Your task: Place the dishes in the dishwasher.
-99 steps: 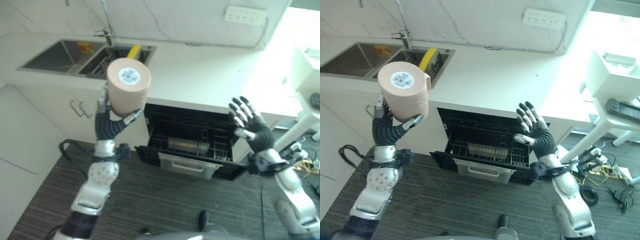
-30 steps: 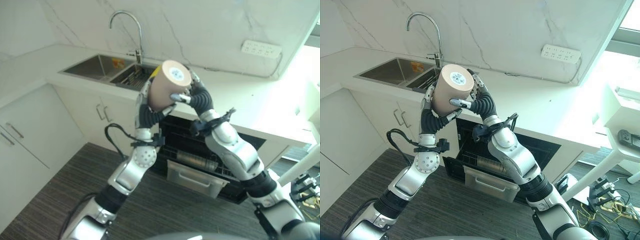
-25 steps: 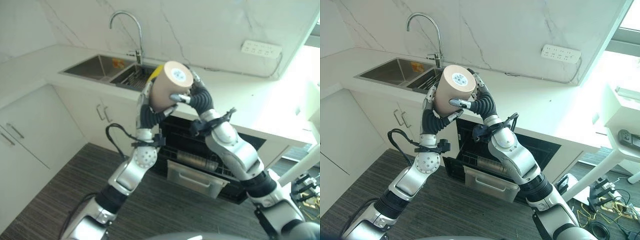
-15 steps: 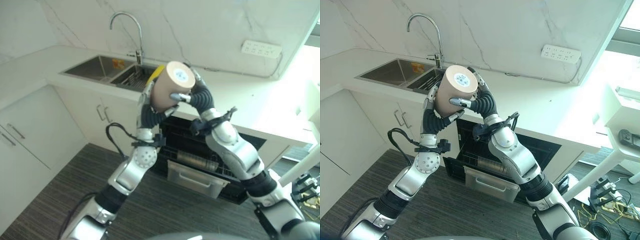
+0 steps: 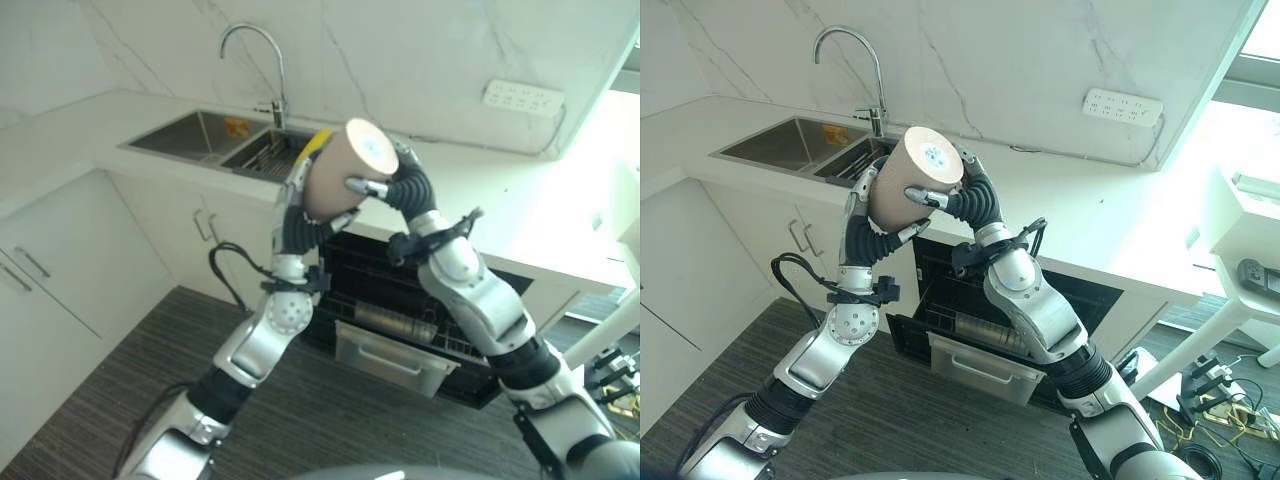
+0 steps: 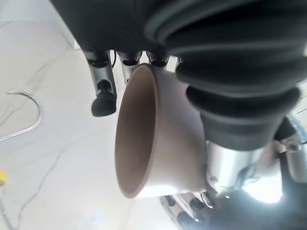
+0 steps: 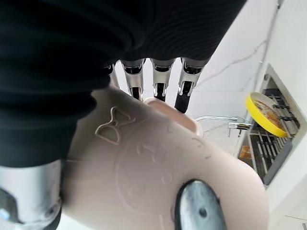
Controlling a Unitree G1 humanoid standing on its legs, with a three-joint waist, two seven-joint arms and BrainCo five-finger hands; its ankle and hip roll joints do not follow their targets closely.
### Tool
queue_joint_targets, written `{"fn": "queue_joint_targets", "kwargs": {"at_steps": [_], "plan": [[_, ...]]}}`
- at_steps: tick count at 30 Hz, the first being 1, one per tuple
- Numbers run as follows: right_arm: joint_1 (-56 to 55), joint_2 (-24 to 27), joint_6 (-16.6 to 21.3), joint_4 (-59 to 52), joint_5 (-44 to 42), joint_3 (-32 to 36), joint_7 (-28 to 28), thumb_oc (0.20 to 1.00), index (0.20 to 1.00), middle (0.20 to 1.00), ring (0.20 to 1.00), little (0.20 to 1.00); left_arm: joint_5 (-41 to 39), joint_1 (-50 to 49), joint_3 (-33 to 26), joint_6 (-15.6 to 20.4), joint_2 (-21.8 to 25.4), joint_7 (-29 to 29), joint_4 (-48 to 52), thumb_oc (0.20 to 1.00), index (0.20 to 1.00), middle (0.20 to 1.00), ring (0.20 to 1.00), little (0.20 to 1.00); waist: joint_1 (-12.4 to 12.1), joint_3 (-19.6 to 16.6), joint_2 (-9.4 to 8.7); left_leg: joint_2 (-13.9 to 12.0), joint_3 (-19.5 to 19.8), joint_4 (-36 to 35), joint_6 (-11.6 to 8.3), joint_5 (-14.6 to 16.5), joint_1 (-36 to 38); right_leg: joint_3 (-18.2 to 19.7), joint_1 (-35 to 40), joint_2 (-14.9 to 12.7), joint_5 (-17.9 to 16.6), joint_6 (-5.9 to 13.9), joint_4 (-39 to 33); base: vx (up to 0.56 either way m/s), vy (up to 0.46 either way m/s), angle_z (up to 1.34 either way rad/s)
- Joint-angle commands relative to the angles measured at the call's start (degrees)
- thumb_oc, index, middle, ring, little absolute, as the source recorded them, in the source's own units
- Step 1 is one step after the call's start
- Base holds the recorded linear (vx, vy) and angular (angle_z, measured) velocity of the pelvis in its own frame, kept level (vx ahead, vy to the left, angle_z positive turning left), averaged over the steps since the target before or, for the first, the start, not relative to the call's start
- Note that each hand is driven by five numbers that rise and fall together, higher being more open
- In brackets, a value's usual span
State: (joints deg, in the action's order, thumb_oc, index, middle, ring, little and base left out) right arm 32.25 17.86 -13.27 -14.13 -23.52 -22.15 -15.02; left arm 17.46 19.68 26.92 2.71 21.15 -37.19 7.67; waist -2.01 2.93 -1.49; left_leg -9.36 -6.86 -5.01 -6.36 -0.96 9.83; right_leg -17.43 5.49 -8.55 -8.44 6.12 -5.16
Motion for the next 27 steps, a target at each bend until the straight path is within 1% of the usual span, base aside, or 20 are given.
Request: {"fn": "queue_joint_targets", "kwargs": {"at_steps": [1,3,5,7,13,14,21,23,24,27], "plan": [[11.55,-2.54,4.93,-3.23,1.26,-2.77,4.43,0.2,0.2,0.2,0.2,0.2,4.87,11.49,6.07,6.53,0.64,0.93,3.04,0.2,0.2,0.2,0.2,0.2,-1.45,-0.17,-1.32,-3.65,-1.22,0.01,0.07,3.04,-0.32,0.06,4.61,-5.17,7.1,4.29,0.48,0.0,0.0,0.0],[11.55,-2.33,6.5,-3.48,2.28,-2.81,4.33,0.2,0.2,0.2,0.2,0.2,4.2,11.52,6.15,6.46,0.69,0.99,3.11,0.2,0.2,0.2,0.2,0.2,-1.44,-0.25,-1.29,-3.6,-1.19,0.01,0.07,3.05,-0.37,0.13,4.63,-5.17,7.08,4.34,0.4,0.0,0.0,0.0],[11.82,-2.1,7.25,-3.85,3.6,-2.72,3.79,0.2,0.2,0.2,0.2,0.2,4.12,11.48,6.33,7.75,0.59,1.24,3.09,0.2,0.2,0.2,0.2,0.2,-1.36,-0.27,-1.24,-3.63,-1.23,0.01,0.09,3.0,-0.37,0.2,4.61,-5.16,7.02,4.33,0.38,0.0,0.0,0.0],[11.38,-2.0,8.22,-4.05,4.58,-2.12,3.13,0.2,0.2,0.2,0.2,0.2,3.49,10.93,6.26,7.94,0.44,0.55,3.39,0.2,0.2,0.2,0.2,0.2,-1.29,-0.24,-1.15,-3.57,-1.3,0.01,0.14,3.04,-0.41,0.42,4.53,-5.13,7.02,4.25,0.31,0.0,0.015,0.0],[10.71,-1.52,9.03,-4.31,5.92,-1.66,2.98,0.2,0.2,0.2,0.2,0.2,1.28,10.34,6.03,8.11,0.04,0.11,3.07,0.2,0.2,0.2,0.2,0.2,-1.31,0.01,-1.18,-3.55,-1.13,0.01,0.2,3.01,-0.5,0.55,4.39,-5.07,6.95,4.25,0.3,0.0,0.0,0.0],[10.33,-1.24,9.34,-4.36,6.01,-1.36,3.11,0.2,0.2,0.2,0.2,0.2,0.03,9.97,5.84,8.1,-0.05,0.64,2.8,1.0,1.0,1.0,1.0,1.0,-1.36,0.04,-1.25,-3.59,-1.12,0.01,0.22,3.07,-0.46,0.47,4.43,-5.06,6.94,4.24,0.28,0.0,0.0,0.0],[8.64,-0.46,9.93,-4.44,7.22,-0.42,2.89,0.2,0.2,0.2,0.2,0.2,-2.51,7.85,5.0,8.45,0.1,1.57,2.61,1.0,1.0,1.0,1.0,1.0,-1.41,0.08,-1.29,-3.65,-1.21,0.01,0.24,3.07,-0.39,0.46,4.54,-5.0,6.96,4.15,0.16,0.0,0.0,0.0],[8.09,-0.11,10.28,-4.42,7.57,-0.15,2.47,0.2,0.2,0.2,0.2,0.2,-3.62,7.45,4.61,8.03,0.26,1.3,2.61,1.0,1.0,1.0,1.0,1.0,-1.4,0.18,-1.21,-3.66,-1.2,0.01,0.21,3.05,-0.4,0.42,4.48,-5.03,6.9,4.2,0.17,0.0,0.0,0.0],[7.26,0.34,10.7,-4.53,8.04,0.22,2.16,0.2,0.2,0.2,0.2,0.2,-5.55,7.0,4.04,7.44,0.39,1.01,2.51,1.0,1.0,1.0,1.0,1.0,-1.34,0.29,-1.12,-3.61,-1.17,0.01,0.22,3.02,-0.4,0.44,4.47,-5.01,6.85,4.21,0.16,0.0,0.0,0.0],[5.85,0.92,11.28,-4.76,8.56,1.03,1.68,0.2,0.2,0.2,0.2,0.2,-6.99,5.95,3.02,6.36,0.44,0.71,1.95,1.0,1.0,1.0,1.0,1.0,-1.23,0.41,-1.1,-3.6,-1.25,0.01,0.23,3.0,-0.34,0.44,4.48,-5.02,6.79,4.22,0.16,0.0,0.0,0.0]]}}
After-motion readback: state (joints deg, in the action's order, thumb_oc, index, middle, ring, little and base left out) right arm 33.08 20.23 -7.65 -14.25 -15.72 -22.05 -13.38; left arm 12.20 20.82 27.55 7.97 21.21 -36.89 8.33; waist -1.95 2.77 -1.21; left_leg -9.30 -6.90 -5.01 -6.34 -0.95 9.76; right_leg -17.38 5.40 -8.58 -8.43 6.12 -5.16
